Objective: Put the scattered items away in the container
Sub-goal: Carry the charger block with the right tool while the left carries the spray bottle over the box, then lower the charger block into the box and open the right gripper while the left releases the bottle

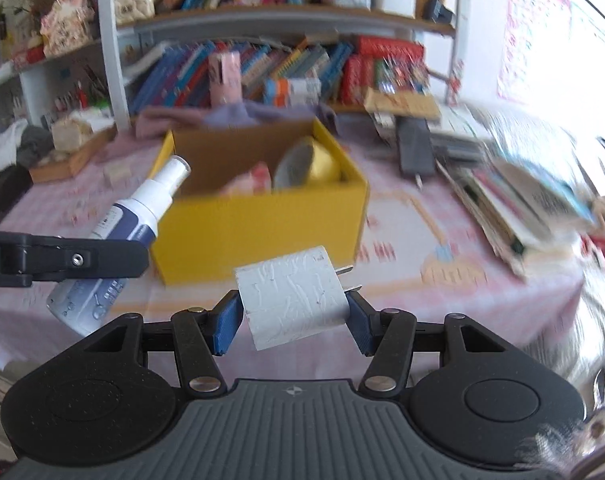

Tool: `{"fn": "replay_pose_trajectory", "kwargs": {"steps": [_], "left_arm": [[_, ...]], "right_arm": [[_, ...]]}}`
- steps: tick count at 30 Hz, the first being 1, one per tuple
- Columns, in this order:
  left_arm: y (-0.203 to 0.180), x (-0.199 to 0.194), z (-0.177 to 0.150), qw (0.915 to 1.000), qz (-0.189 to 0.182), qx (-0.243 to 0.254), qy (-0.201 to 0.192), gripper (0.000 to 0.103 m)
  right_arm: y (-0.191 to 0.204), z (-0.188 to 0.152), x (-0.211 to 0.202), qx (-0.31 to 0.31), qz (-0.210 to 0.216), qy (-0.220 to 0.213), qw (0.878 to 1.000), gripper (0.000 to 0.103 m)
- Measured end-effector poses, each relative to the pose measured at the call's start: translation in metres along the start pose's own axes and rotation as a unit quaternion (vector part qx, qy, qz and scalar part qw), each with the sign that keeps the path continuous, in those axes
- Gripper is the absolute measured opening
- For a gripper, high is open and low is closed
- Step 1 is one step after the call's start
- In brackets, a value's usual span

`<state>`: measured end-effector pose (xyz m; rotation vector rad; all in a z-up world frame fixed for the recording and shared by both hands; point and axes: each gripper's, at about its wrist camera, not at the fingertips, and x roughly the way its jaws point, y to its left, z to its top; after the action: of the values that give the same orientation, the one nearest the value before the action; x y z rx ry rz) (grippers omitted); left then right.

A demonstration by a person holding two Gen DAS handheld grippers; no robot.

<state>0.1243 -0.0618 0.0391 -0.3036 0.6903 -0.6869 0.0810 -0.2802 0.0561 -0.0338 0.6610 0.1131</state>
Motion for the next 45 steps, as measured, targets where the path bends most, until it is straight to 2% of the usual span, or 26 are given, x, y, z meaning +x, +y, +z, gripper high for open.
{"fn": "replay_pose_trajectory", "kwargs": {"steps": [5, 9, 13, 20, 26, 32, 37, 42, 45], "left_arm": [[0.007, 0.021, 0.037, 0.9991, 0.031, -0.006, -0.028, 0.031], [0.007, 0.042, 0.061, 0.9973, 0.065, 0.007, -0.033, 0.031], [0.009, 0.056, 0.082, 0.9928, 0.105, 0.01, -0.056, 0.031], [0.028, 0.093, 0.098, 0.9863, 0.16, 0.004, -0.039, 0.031], [0.049, 0.127, 0.121, 0.9801, 0.198, 0.006, -0.011, 0.031], [0.075, 0.165, 0.125, 0.9759, 0.213, -0.014, 0.046, 0.031], [0.089, 0.177, 0.124, 0.9739, 0.216, -0.031, 0.064, 0.031], [0.097, 0.188, 0.121, 0.9698, 0.226, -0.03, 0.086, 0.031], [0.097, 0.193, 0.121, 0.9681, 0.231, -0.022, 0.096, 0.031]], "right_arm": [[-0.014, 0.047, 0.027, -0.022, 0.026, -0.029, 0.999, 0.053], [-0.023, 0.08, 0.056, -0.057, 0.061, -0.026, 0.996, 0.054], [-0.028, 0.106, 0.087, -0.07, 0.089, -0.036, 0.993, 0.054], [-0.045, 0.138, 0.147, -0.076, 0.121, -0.033, 0.989, 0.054], [-0.049, 0.162, 0.199, -0.106, 0.14, -0.005, 0.984, 0.054], [-0.04, 0.173, 0.25, -0.158, 0.165, 0.041, 0.973, 0.054], [-0.03, 0.172, 0.274, -0.187, 0.181, 0.076, 0.962, 0.054], [-0.023, 0.168, 0.289, -0.194, 0.182, 0.106, 0.958, 0.054], [-0.018, 0.164, 0.293, -0.213, 0.171, 0.104, 0.956, 0.054]]}}
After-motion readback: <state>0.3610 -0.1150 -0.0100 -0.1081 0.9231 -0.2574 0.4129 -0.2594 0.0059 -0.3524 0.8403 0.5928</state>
